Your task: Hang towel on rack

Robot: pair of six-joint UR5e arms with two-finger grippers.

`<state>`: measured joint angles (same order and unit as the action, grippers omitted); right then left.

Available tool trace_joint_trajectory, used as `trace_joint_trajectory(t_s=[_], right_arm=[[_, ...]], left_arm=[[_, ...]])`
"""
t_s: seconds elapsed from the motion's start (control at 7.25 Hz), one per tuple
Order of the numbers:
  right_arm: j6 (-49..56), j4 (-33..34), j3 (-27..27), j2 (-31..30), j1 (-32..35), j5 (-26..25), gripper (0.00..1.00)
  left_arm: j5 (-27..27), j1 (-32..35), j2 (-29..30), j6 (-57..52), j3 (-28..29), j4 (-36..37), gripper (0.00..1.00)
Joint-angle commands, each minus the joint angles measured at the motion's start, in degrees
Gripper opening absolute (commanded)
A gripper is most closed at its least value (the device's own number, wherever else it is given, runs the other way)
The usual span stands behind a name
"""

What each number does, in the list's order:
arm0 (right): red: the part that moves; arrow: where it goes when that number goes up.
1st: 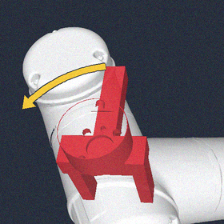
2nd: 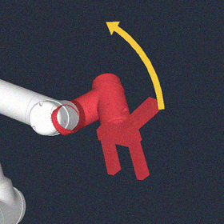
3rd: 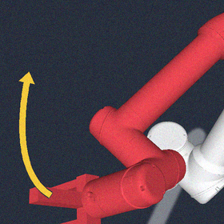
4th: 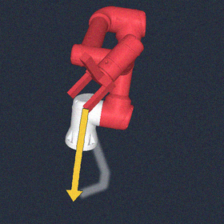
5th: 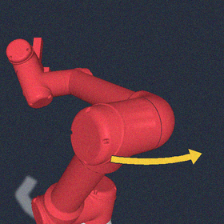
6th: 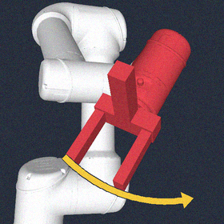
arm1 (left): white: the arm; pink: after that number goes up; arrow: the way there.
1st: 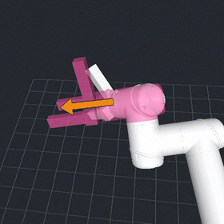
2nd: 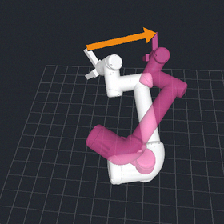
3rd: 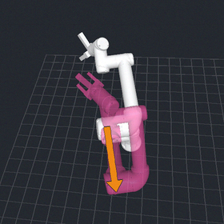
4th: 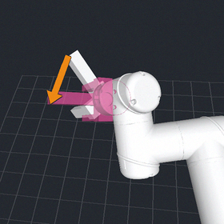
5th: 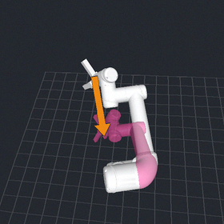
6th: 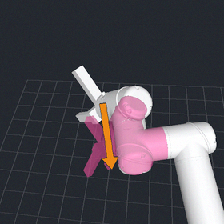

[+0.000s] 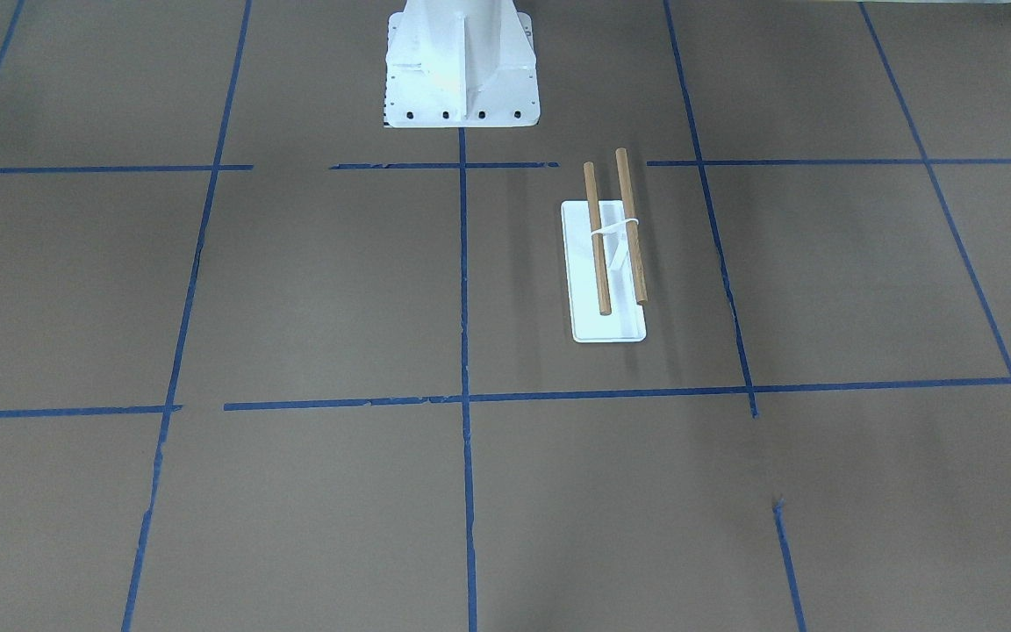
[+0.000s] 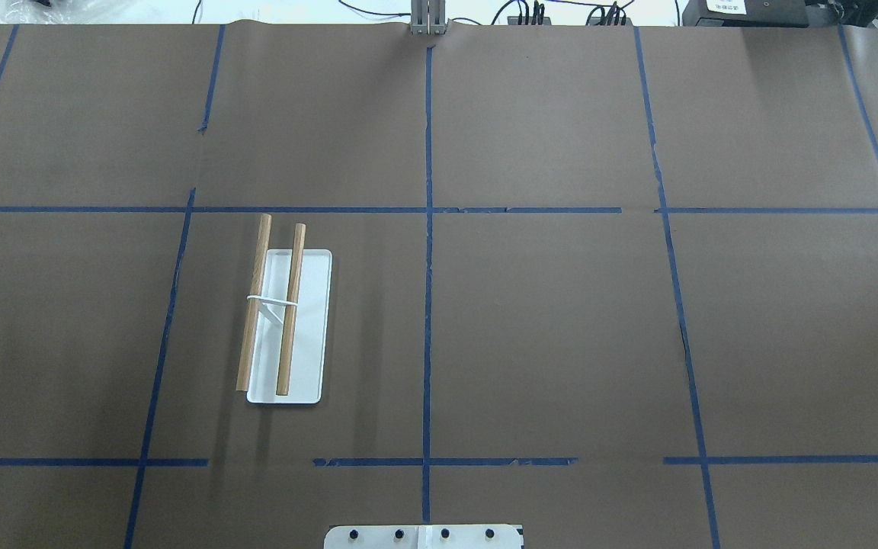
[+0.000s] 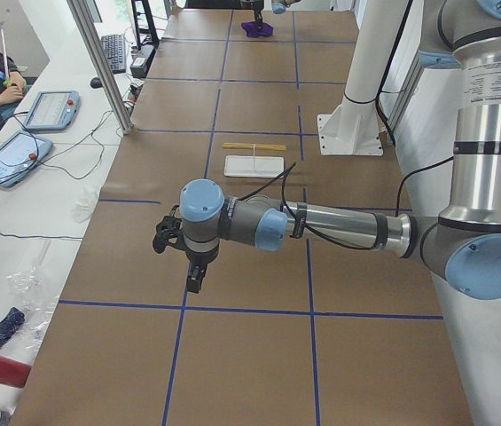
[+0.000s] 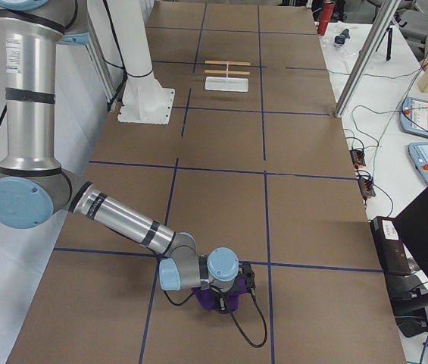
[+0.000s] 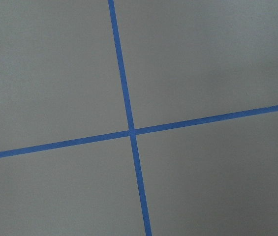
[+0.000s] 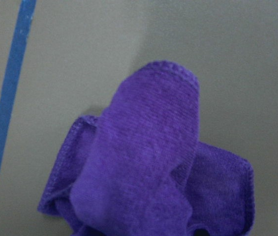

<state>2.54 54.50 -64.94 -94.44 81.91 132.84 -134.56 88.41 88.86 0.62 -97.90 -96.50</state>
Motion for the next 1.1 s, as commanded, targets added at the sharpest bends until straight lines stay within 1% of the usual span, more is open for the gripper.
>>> trace_joint_trajectory(t_s=[0.0,0.14,0.28,0.41,0.55,0.69,0.83,0.97], right_arm=[[0.44,-0.1,-0.54,-0.13,0.01,0.22,0.0],[0.62,-0.18,-2.63,-0.48,0.1,0.74,0.0],[0.71,-0.1,-6.48,-1.36,0.88,0.66,0.0],[0.71,-0.01,-10.26,-1.28,3.76,0.57,0.0],[0.71,-0.1,-15.95,-1.1,6.92,0.49,0.0],[0.45,0.34,-23.41,-0.93,6.95,-2.21,0.0],[0.44,0.6,-27.05,0.29,6.95,-4.68,0.0],[0.18,0.69,-28.3,4.13,6.86,-6.44,0.0]], left_arm=[[0.0,-0.08,0.0,0.0,-0.18,0.0,1.0],[0.0,-0.08,0.18,0.0,-0.44,0.0,1.0],[0.0,0.0,0.26,0.0,-0.36,0.0,1.0],[0.0,0.0,0.44,0.0,-0.36,0.0,1.0],[0.0,0.0,0.7,0.0,-0.36,-0.09,1.0],[-0.09,0.0,0.7,0.09,-0.36,-0.26,1.0],[-0.17,0.0,1.23,0.09,-0.36,-0.44,1.0],[-0.17,0.0,2.19,0.0,-0.44,-0.53,1.0]])
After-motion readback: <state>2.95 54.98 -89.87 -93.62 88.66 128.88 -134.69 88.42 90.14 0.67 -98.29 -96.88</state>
